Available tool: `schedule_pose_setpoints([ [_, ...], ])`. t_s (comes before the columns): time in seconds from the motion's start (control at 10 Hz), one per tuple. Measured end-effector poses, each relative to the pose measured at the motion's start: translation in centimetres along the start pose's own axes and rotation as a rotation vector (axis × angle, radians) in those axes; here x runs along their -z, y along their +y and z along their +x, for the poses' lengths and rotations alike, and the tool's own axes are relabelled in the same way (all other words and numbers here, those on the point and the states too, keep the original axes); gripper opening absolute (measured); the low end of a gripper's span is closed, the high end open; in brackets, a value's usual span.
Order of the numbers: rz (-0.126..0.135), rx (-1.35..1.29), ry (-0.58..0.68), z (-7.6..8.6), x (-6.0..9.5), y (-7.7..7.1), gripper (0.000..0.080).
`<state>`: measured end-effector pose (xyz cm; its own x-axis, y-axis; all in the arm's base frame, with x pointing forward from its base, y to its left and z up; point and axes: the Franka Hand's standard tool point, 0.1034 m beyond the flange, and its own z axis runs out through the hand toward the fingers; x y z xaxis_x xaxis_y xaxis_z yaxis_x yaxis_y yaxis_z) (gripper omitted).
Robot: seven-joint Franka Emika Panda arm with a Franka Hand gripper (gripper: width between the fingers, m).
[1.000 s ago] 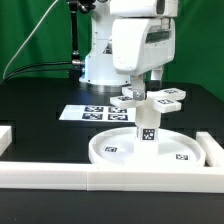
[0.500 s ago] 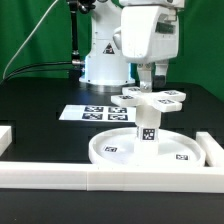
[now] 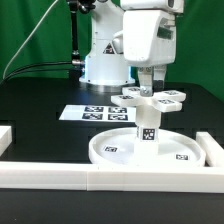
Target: Assemble round table
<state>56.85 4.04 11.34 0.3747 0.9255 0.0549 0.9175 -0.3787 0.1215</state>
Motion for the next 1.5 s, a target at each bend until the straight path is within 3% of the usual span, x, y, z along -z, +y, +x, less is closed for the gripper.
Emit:
schedule_pose_setpoints([
  [1.5, 0.005, -0.038, -0.011, -0.65, -0.23, 0.77, 0.0649],
])
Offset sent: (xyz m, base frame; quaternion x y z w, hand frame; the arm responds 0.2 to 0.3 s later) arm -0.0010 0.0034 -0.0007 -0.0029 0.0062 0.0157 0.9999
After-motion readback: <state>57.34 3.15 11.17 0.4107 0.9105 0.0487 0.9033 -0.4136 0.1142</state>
